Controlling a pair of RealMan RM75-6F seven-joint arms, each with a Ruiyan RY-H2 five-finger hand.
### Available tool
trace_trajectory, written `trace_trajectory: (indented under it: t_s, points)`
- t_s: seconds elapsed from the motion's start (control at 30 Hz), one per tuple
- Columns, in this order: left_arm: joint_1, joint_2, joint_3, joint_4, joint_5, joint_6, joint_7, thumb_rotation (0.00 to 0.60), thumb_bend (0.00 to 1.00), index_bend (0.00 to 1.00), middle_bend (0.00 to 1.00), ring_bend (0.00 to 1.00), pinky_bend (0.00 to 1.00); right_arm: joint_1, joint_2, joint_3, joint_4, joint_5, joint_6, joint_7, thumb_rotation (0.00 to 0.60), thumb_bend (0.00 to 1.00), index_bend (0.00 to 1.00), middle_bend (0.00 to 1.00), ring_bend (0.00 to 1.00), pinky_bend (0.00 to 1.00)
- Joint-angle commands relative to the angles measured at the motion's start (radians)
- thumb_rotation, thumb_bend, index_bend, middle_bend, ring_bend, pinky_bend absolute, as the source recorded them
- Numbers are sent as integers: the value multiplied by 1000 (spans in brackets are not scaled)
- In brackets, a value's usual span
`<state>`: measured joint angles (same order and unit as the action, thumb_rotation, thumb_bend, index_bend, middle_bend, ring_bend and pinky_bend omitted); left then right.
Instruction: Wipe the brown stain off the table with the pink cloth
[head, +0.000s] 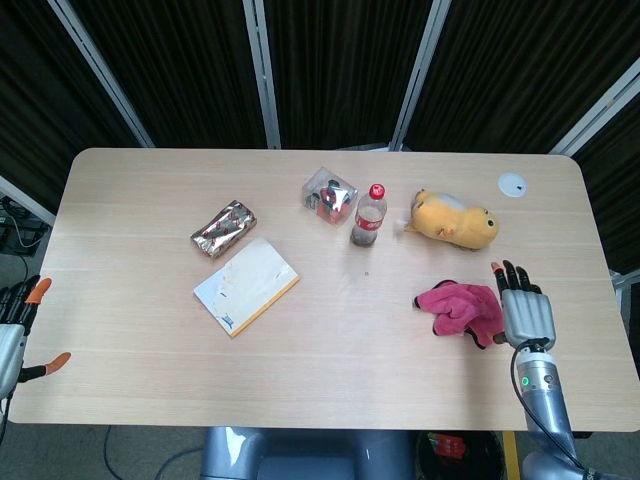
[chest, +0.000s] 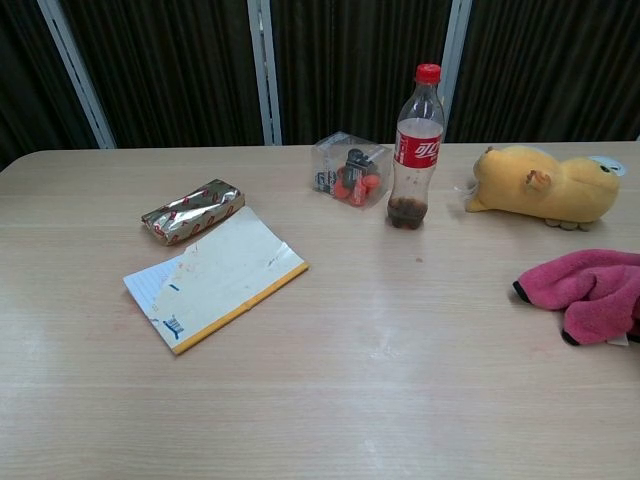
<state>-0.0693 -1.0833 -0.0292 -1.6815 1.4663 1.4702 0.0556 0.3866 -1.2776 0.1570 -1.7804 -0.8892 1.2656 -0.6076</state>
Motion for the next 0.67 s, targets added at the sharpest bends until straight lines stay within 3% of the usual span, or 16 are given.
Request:
trace_trajectory:
  t_s: [0.03, 0.17, 0.37, 0.67]
  points:
    - [2, 0, 0, 0, 6, 6, -4, 600, 0, 0, 0, 0, 0, -58, 72, -52, -47, -137, 62, 70, 600, 0, 27, 0, 0, 249]
    - [8, -4, 3, 6, 27, 28, -18, 600, 0, 0, 0, 0, 0, -139, 123, -129, -33, -353, 166, 174, 600, 0, 34, 0, 0, 249]
    - [20, -6, 11, 8, 51, 54, -5, 600, 0, 0, 0, 0, 0, -242, 131, -217, 51, -585, 308, 307, 600, 0, 0, 0, 0, 189]
    - [22, -17, 10, 27, 57, 61, 15, 600, 0, 0, 0, 0, 0, -273, 101, -210, 111, -640, 324, 384, 600, 0, 0, 0, 0, 186]
